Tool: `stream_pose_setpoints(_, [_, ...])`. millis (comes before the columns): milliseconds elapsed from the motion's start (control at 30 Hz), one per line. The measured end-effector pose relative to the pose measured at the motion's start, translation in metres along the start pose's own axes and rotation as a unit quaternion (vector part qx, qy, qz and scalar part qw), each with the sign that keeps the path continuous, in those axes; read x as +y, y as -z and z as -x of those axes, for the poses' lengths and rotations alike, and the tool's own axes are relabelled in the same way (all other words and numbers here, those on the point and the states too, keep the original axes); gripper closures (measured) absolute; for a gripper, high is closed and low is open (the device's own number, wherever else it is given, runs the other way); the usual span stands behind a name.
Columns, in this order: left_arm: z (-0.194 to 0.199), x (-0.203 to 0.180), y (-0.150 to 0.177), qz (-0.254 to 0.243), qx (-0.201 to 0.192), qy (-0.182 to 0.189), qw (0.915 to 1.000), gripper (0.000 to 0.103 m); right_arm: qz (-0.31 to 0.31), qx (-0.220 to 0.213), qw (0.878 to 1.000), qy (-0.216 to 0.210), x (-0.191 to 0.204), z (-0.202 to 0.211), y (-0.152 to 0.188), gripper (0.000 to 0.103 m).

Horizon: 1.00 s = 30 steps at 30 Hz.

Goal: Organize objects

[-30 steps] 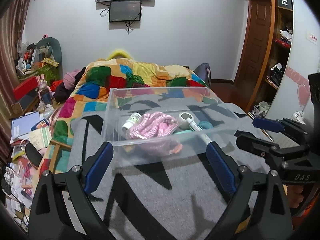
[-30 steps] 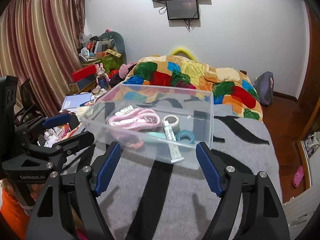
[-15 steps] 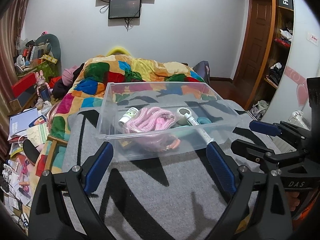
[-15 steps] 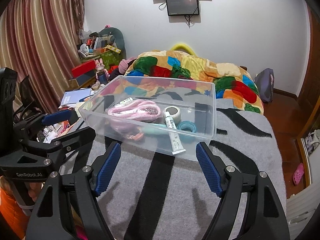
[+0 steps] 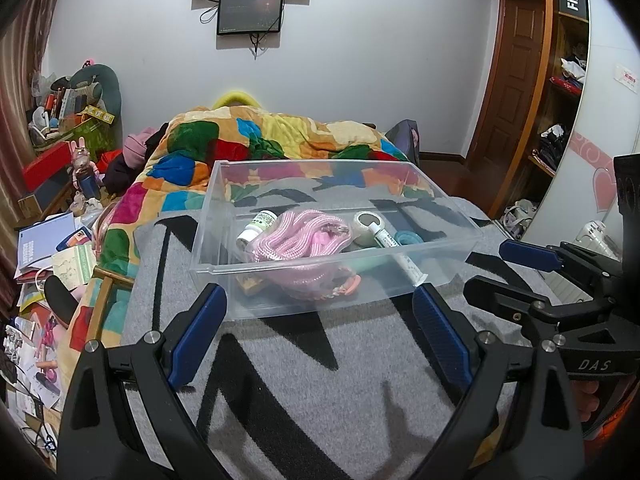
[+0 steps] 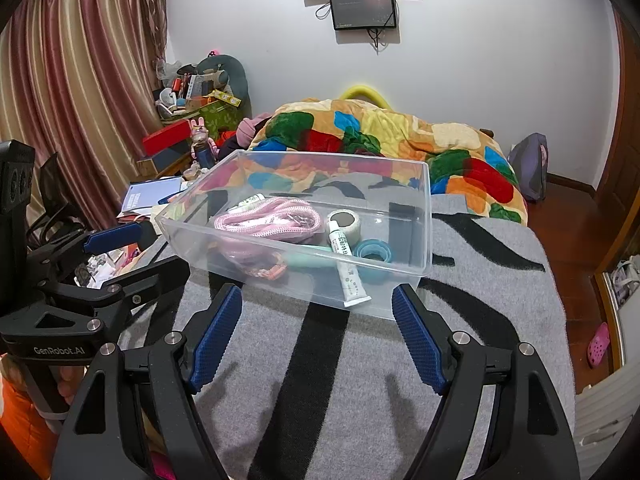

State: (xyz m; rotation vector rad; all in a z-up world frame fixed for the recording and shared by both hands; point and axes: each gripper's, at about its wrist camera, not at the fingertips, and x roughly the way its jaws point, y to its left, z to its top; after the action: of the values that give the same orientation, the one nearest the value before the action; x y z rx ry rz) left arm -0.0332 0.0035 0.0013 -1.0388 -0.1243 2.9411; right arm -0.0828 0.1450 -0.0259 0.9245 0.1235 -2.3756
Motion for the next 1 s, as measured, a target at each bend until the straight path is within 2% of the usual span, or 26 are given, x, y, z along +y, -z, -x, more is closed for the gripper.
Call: stream_pose_setpoints(1000, [-0.0009,-0.0024,-0.0002,-0.002,0.002,0.007,1.0,0.008,-0.004,0.001,1.0,-0.002,-0.0007,0.0004,0.001,0.028])
